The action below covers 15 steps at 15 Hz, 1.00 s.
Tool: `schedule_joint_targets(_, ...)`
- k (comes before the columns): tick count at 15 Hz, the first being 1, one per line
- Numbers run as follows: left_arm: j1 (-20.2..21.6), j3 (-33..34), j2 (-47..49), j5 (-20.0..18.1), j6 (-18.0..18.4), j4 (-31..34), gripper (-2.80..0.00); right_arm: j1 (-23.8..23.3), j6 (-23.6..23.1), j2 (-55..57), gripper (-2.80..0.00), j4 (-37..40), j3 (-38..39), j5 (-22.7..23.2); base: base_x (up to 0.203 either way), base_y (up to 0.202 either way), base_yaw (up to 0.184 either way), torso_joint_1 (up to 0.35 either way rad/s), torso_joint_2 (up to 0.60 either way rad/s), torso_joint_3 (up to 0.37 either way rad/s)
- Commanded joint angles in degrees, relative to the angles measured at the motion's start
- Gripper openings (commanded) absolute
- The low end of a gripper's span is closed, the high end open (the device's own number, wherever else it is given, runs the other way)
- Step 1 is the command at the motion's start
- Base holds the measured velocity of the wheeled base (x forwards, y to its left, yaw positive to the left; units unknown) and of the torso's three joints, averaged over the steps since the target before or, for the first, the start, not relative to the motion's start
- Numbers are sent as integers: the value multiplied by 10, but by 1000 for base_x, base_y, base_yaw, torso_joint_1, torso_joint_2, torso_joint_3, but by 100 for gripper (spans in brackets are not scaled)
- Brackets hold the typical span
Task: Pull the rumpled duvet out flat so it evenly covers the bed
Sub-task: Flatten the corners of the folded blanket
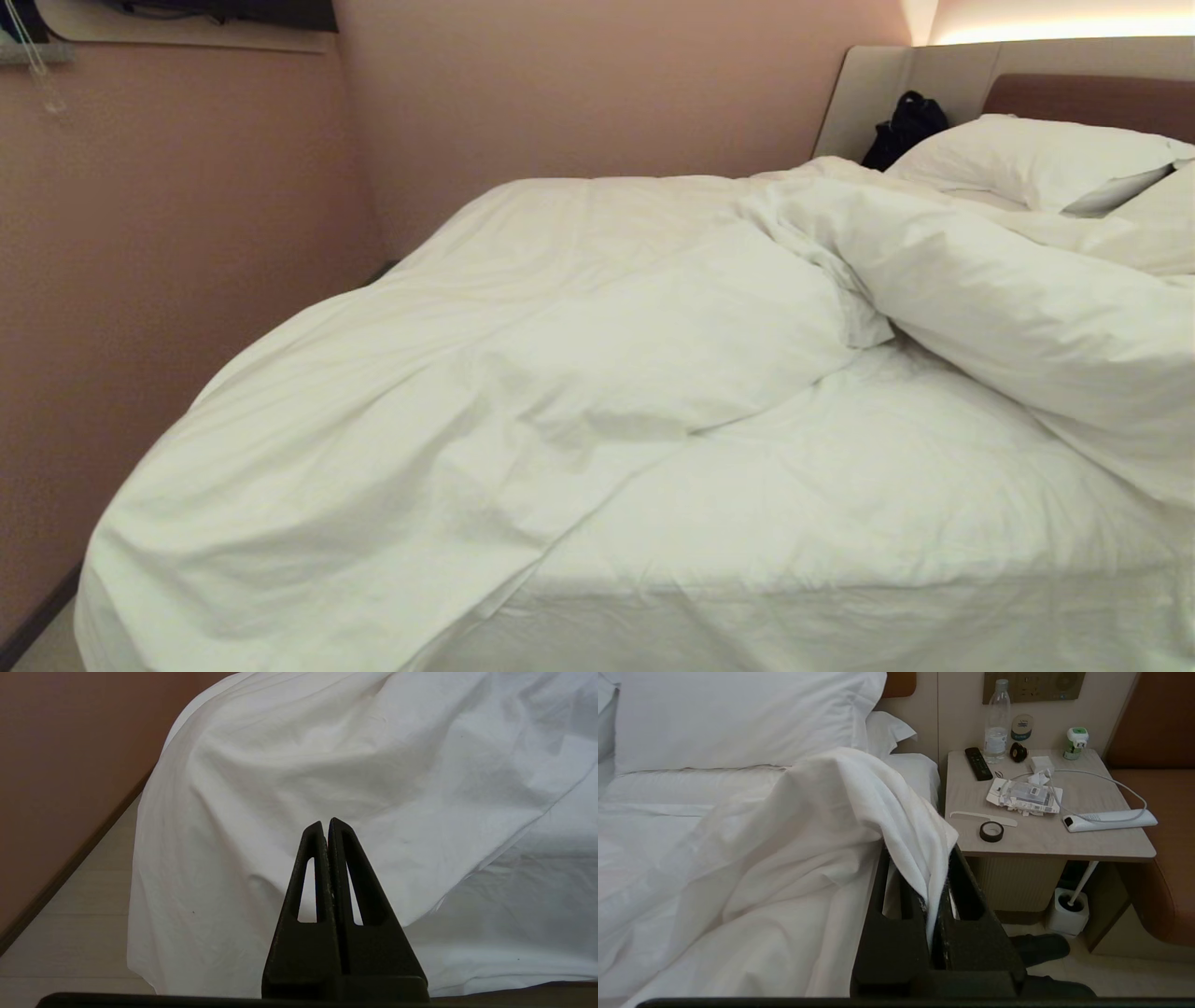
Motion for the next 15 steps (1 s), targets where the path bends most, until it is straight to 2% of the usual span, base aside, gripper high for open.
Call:
schedule_joint_targets(1,0,0,0,0,0,0,-280,-3,2,27,-280,0,-11,-2,0,0,0,0,0,0)
schedule_joint_targets(8,0,0,0,0,0,0,-280,-3,5,148,-280,2,-86,-8,0,0,0,0,0,0)
schedule_joint_targets(15,0,0,0,0,0,0,-280,-3,14,182,-280,4,-114,-6,0,0,0,0,0,0)
